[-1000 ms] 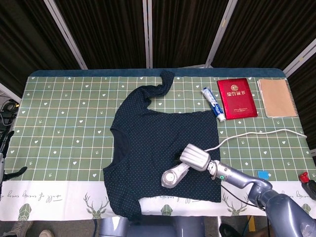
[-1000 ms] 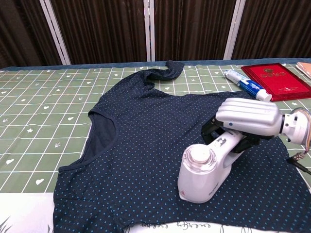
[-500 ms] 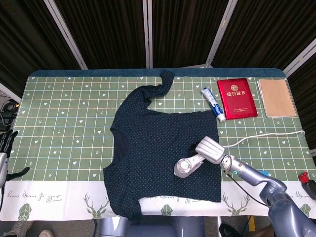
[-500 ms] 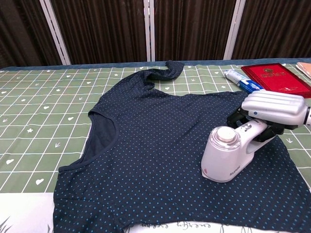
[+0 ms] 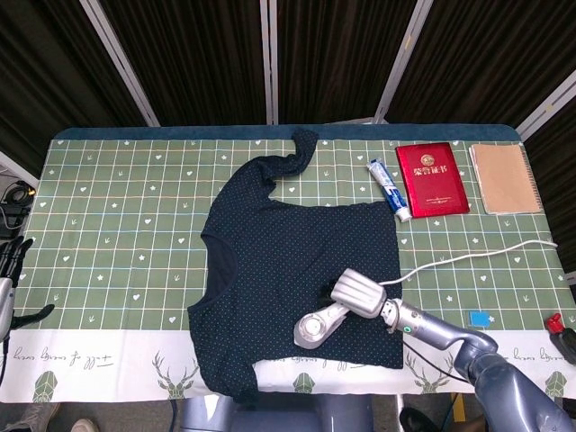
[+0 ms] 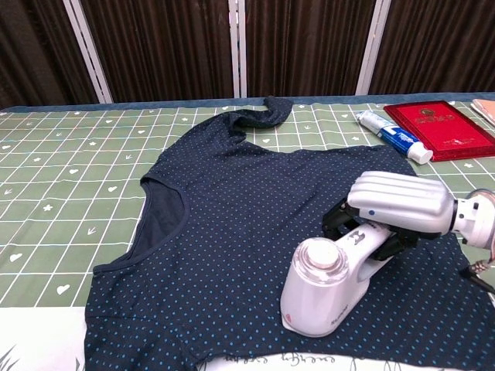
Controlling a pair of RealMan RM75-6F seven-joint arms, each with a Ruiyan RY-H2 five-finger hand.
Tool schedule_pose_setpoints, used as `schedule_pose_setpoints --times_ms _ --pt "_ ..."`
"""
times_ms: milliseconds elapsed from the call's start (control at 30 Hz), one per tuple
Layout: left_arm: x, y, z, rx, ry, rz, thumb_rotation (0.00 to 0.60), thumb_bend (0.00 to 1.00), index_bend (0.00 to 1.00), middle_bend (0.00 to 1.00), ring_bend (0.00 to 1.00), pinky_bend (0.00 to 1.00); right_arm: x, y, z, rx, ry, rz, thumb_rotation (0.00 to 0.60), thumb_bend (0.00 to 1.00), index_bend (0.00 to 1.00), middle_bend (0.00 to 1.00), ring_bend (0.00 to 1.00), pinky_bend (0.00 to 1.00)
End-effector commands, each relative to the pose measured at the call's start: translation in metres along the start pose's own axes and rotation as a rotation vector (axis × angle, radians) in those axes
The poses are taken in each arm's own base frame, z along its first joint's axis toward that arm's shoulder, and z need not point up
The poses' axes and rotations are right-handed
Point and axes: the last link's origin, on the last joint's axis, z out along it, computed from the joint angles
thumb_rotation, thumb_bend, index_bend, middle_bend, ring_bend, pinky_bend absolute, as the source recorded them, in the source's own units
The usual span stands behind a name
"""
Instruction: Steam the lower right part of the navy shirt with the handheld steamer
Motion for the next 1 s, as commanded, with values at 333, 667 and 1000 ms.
schedule_pose_setpoints --times_ms 333,667,1000 --pt "0.001 -0.003 0.001 0.008 0.0 0.0 0.6 0.0 0.0 0.0 0.0 0.0 -0.002 -0.018 0.016 0.046 0.019 0.005 0.6 0.62 0.78 0.64 0.68 0.93" --pt "-0.001 -0.001 0.001 0.004 -0.006 0.006 0.6 0.0 0.0 0.0 0.0 0.0 0.003 0.015 -0.015 -0.058 0.002 -0.11 0.6 0.6 0.78 0.64 0.68 0.93" --pt "-0.002 0.0 0.001 0.003 -0.006 0.01 0.6 0.0 0.0 0.0 0.0 0.0 0.018 0.05 -0.052 -0.204 0.002 -0.102 0.6 0.6 0.78 0.64 0.68 0.93"
